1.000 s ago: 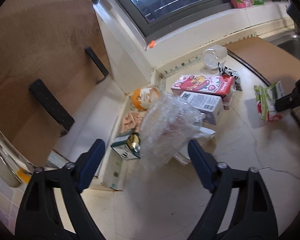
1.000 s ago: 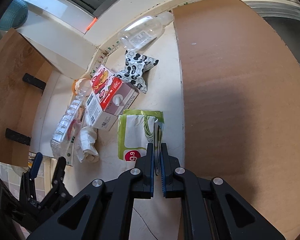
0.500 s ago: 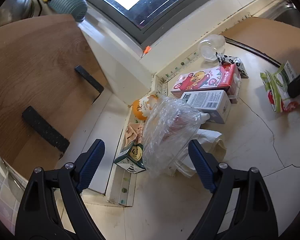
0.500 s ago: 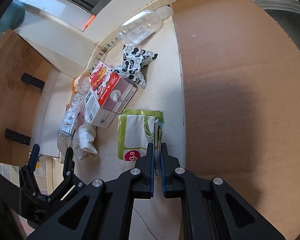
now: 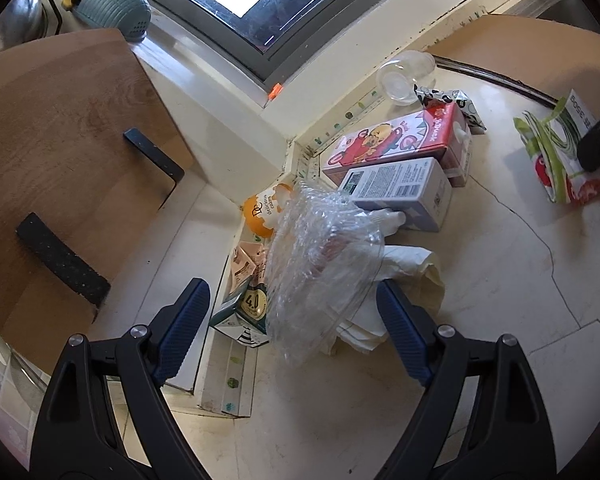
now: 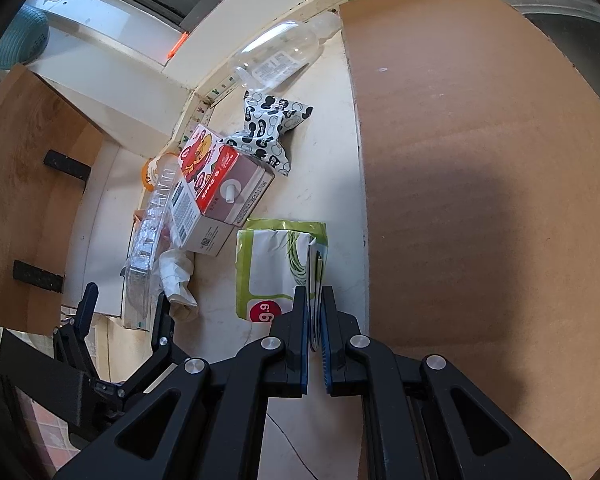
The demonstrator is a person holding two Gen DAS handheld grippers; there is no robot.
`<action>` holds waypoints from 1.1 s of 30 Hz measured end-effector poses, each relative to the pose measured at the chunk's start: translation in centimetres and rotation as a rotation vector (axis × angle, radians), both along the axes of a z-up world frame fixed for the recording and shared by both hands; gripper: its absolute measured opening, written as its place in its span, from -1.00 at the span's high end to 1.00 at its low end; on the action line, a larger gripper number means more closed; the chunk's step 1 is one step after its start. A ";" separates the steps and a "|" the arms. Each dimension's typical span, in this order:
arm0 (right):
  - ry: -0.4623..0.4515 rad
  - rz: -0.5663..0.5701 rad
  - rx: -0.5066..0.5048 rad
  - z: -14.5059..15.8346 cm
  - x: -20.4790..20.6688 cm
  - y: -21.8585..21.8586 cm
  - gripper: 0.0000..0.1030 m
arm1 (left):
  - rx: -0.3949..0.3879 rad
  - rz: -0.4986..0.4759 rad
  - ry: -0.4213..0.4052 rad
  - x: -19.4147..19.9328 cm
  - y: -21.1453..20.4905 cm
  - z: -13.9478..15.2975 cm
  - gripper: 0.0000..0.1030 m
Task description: Collect trash
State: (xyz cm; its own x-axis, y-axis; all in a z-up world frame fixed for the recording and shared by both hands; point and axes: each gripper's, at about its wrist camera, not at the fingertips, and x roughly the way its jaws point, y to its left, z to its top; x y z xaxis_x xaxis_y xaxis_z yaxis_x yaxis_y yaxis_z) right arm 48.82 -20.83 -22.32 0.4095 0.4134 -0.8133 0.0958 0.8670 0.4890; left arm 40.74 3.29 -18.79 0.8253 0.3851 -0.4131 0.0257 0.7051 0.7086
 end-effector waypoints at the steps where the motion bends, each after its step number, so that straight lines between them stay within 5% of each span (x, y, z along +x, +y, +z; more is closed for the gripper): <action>1: -0.001 0.001 0.000 0.0 0.0 0.0 0.89 | -0.005 0.004 0.003 0.1 0.0 0.0 -0.63; 4: 0.000 0.000 0.001 0.0 -0.1 0.0 0.89 | -0.035 0.019 0.004 0.8 0.2 0.5 -0.57; 12: -0.001 0.005 -0.005 0.0 -0.2 0.0 0.89 | -0.153 0.149 0.060 4.2 1.8 1.6 0.39; 17: -0.014 0.016 -0.010 0.2 -0.4 0.1 0.89 | -0.231 0.219 0.044 4.3 3.0 2.9 0.66; 26: -0.091 0.047 -0.038 3.1 -1.8 1.4 0.90 | -0.427 0.262 0.081 1.4 4.9 6.2 0.68; 33: -0.125 0.038 -0.051 5.5 -4.5 3.1 0.90 | -0.498 0.239 0.052 -3.1 5.8 9.2 0.68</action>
State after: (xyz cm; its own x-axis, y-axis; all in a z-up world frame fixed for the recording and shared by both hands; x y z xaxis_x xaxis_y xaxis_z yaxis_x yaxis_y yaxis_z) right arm 44.30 -17.76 -16.82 0.4938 0.3900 -0.7773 0.0031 0.8930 0.4500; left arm 37.65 9.11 -9.63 0.7125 0.3067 -0.6311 -0.1502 0.9452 0.2898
